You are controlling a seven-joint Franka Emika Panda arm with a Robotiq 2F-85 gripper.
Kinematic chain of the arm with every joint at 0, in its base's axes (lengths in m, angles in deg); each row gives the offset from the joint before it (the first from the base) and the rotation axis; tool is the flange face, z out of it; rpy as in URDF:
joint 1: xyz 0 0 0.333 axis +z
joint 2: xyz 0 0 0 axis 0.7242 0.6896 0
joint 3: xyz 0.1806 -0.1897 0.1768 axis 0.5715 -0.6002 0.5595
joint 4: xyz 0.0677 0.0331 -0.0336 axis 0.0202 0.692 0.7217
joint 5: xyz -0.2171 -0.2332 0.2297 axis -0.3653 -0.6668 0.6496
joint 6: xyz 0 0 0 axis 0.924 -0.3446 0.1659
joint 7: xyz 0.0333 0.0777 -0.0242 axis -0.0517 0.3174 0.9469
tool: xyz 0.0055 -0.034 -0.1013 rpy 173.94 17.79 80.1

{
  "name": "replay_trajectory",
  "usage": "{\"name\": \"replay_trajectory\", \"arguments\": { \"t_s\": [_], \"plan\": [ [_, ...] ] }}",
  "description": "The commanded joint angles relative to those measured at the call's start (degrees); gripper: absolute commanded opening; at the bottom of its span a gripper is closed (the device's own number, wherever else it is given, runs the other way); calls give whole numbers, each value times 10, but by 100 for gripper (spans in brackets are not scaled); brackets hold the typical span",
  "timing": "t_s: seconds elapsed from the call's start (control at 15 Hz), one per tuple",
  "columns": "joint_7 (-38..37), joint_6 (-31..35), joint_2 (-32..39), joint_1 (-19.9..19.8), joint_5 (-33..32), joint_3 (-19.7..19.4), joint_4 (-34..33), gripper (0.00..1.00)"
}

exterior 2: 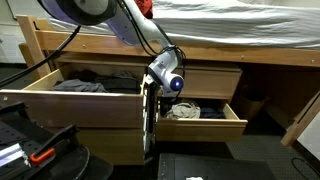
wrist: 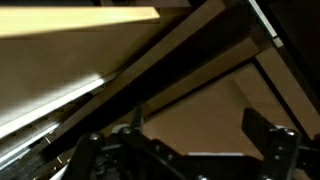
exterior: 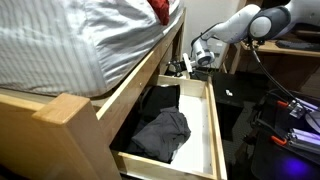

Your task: Open the topmost drawer on the left, close the topmost drawer on the right

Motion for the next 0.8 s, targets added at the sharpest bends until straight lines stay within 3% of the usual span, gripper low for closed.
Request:
{"name": "replay_trajectory", "arguments": {
  "t_s": [0.0, 0.07, 0.2, 0.73],
  "plan": [
    [145, -39, -58, -61, 48, 10, 128, 100],
    [74, -13, -11, -28, 27, 0, 39, 100],
    [88, -21, -10, -45, 30, 0, 48, 100],
    [81, -19, -9, -27, 30, 0, 40, 100]
  ]
}}
